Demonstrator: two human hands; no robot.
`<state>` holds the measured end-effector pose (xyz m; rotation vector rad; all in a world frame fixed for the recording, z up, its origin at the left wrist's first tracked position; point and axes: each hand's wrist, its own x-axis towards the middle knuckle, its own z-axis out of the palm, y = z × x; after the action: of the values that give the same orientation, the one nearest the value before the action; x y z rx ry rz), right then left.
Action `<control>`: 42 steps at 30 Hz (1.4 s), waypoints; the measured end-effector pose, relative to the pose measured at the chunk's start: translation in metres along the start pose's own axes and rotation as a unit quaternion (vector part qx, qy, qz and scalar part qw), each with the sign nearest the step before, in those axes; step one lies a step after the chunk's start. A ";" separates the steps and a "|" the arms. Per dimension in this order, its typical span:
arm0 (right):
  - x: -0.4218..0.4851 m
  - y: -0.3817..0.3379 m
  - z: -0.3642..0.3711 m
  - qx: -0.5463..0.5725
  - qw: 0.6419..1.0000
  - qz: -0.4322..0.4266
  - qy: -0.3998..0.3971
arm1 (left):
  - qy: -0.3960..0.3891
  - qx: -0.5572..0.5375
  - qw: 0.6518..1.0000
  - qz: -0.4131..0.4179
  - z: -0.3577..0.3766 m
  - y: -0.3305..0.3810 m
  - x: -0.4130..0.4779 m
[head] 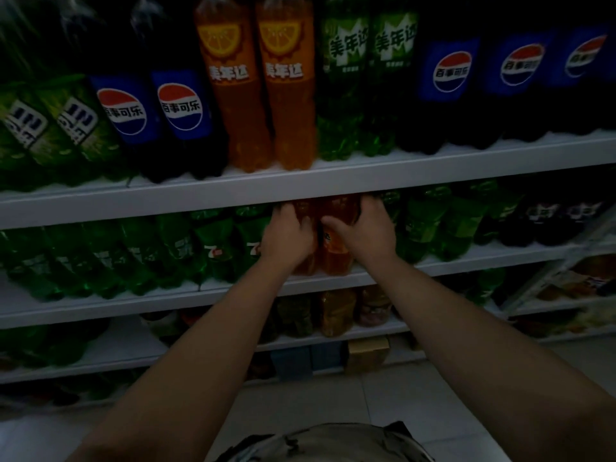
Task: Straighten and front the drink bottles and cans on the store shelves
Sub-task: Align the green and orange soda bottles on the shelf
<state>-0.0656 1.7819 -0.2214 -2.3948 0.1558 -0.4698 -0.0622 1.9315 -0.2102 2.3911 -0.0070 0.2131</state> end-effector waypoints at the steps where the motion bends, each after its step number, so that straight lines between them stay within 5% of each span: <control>1: 0.003 -0.002 0.001 0.002 1.000 0.004 -0.001 | 0.003 0.003 1.000 0.002 -0.001 -0.001 0.002; 10: 0.025 0.008 -0.011 0.019 0.996 -0.035 -0.077 | 0.067 0.078 0.995 -0.011 -0.001 -0.004 0.000; 14: 0.028 0.011 -0.015 0.091 0.986 -0.021 -0.137 | 0.031 0.057 0.998 0.018 -0.007 -0.008 0.005; 18: 0.027 -0.001 -0.006 0.102 0.990 -0.021 -0.095 | -0.065 0.001 0.997 0.035 -0.018 -0.013 0.014; 24: 0.030 0.002 0.001 0.013 0.997 -0.039 -0.063 | -0.028 -0.030 0.999 0.035 -0.020 -0.021 0.018; 32: 0.045 0.016 -0.020 0.195 0.950 0.015 -0.243 | 0.000 0.027 0.999 0.038 -0.012 -0.020 0.019; 42: 0.032 0.011 0.001 0.030 0.993 -0.072 -0.089 | -0.021 0.061 0.995 0.069 -0.007 -0.021 0.027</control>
<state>-0.0351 1.7666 -0.2199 -2.3847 -0.1108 -0.3198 -0.0354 1.9536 -0.2152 2.5189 -0.1853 0.2340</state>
